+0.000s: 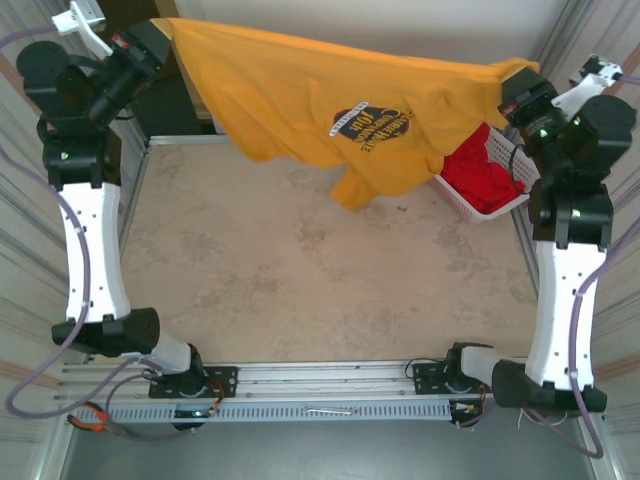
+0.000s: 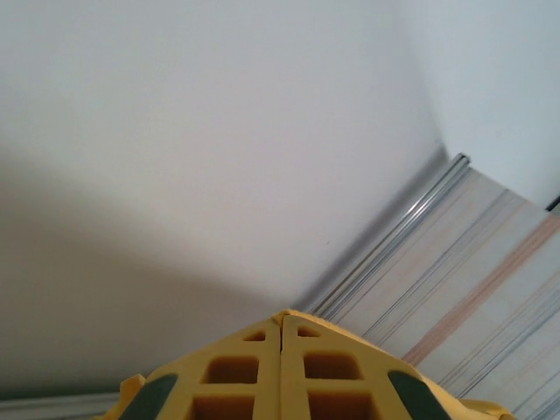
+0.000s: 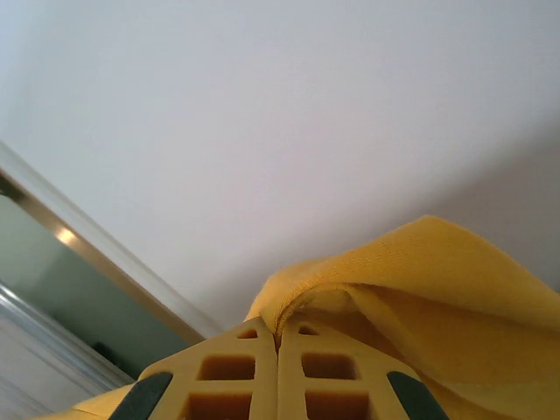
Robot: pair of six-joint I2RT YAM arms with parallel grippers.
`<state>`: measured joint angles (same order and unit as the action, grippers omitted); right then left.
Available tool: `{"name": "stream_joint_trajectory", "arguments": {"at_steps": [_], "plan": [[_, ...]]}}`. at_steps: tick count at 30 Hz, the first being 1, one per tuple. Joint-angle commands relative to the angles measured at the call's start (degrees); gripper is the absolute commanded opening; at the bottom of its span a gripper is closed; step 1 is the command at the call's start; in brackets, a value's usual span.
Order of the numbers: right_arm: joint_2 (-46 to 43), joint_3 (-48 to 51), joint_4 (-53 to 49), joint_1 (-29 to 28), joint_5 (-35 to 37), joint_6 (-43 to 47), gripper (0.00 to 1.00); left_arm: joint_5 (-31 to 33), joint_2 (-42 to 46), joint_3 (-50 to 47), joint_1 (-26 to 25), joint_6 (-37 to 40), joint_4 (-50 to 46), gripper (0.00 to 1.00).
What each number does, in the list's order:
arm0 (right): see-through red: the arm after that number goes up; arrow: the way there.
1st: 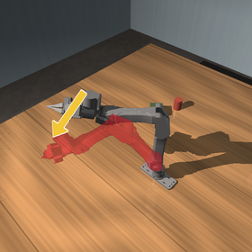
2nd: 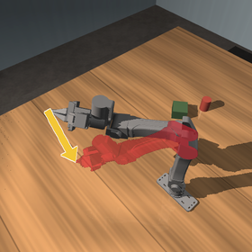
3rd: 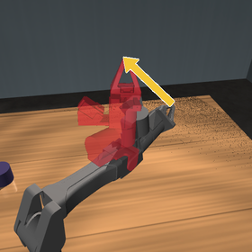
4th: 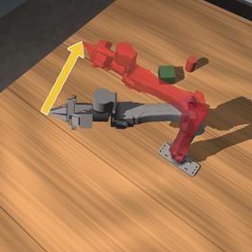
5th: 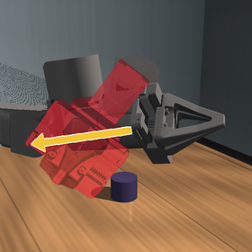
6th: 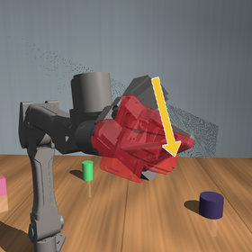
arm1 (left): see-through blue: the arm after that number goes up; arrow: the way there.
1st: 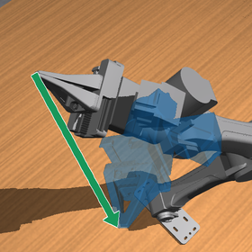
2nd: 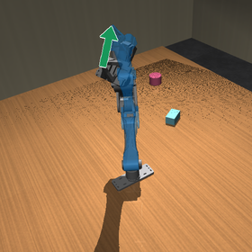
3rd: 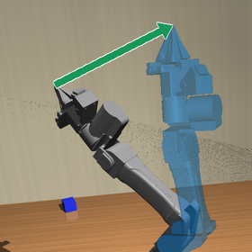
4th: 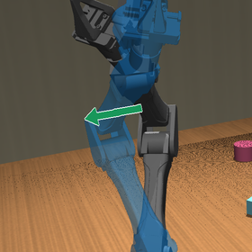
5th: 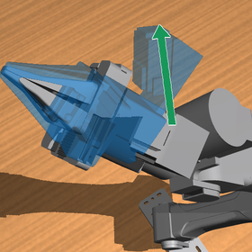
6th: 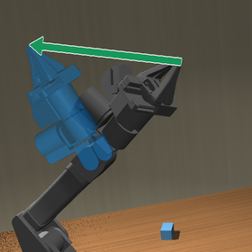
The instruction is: Fold the inside-out t-shirt
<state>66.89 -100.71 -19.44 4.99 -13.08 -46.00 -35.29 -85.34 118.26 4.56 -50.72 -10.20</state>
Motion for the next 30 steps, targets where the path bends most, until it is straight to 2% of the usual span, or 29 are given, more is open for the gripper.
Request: {"name": "stream_joint_trajectory", "arguments": {"at_steps": [1,4,10,15,20,23,27,30], "plan": [[0.73,0.10,0.30,0.07,1.47,-0.48,0.00,3.38,0.26,-2.17,0.98,-0.39,0.39,0.00],[2.32,2.35,0.62,-0.57,1.19,-1.19,0.00,4.13,-1.32,-3.73,1.06,1.16,-1.11,0.00],[10.90,2.44,0.56,-1.20,-0.17,-0.60,0.00,2.45,-12.06,0.73,1.68,1.56,-5.67,0.00],[18.13,-5.28,-1.00,-1.35,-4.90,-0.05,0.00,1.44,-18.25,6.75,1.85,0.65,-8.33,0.00],[21.40,-15.11,-1.87,-2.30,-6.53,1.26,0.00,1.71,-18.21,11.11,1.77,-0.37,-7.91,0.00],[21.51,-16.94,0.43,-2.93,-8.39,1.46,0.00,1.18,-16.95,12.62,1.70,-1.37,-6.67,0.00],[16.47,-9.64,3.65,-3.86,-8.72,1.52,0.00,0.28,-11.32,8.25,0.13,-0.60,-4.35,0.00],[8.71,4.69,6.45,-4.72,-7.84,1.26,0.00,-0.50,-3.69,-2.07,-3.63,3.95,-5.14,0.00]]}}
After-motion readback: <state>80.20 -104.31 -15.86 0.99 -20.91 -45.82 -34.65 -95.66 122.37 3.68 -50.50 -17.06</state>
